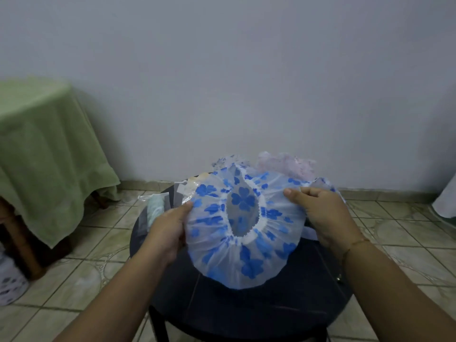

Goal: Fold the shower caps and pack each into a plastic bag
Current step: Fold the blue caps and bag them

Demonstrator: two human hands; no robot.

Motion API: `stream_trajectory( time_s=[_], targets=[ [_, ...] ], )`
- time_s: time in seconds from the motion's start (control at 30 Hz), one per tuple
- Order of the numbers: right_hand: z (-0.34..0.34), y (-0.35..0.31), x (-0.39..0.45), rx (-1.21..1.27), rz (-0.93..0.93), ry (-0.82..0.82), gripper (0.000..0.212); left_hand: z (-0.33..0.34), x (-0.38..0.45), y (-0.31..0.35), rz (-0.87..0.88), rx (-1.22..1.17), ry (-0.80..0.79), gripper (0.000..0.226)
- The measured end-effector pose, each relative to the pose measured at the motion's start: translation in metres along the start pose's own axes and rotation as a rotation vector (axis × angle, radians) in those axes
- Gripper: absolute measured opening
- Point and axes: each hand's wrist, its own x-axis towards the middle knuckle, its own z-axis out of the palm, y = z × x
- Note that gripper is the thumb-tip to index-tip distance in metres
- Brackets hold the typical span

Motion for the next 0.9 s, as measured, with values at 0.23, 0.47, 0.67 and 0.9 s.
stream_trajectory(
  time_s=[0.23, 0.47, 0.67, 0.9],
  targets=[
    [-0.022, 0.059, -0.033, -0.047, 0.322, -0.082, 0.013, -0.051, -0.009, -0.034, 0.166, 0.554, 0.229, 0.019],
    [-0.04, 0.087, -0.028, -0.227, 0.409, -0.024, 0.011, -0.069, -0.001, -0.054, 0.277, 0.991, 0.323, 0.022],
    [-0.048, 0.093, -0.024, -0.342, 0.404, 0.026, 0.016, -0.069, 0.001, -0.059, 0.285, 1.115, 0.302, 0.017],
    [-0.049, 0.088, -0.021, -0.572, 0.343, -0.065, 0.005, -0.071, -0.002, -0.048, 0.085, 1.288, 0.117, 0.007]
  ],
)
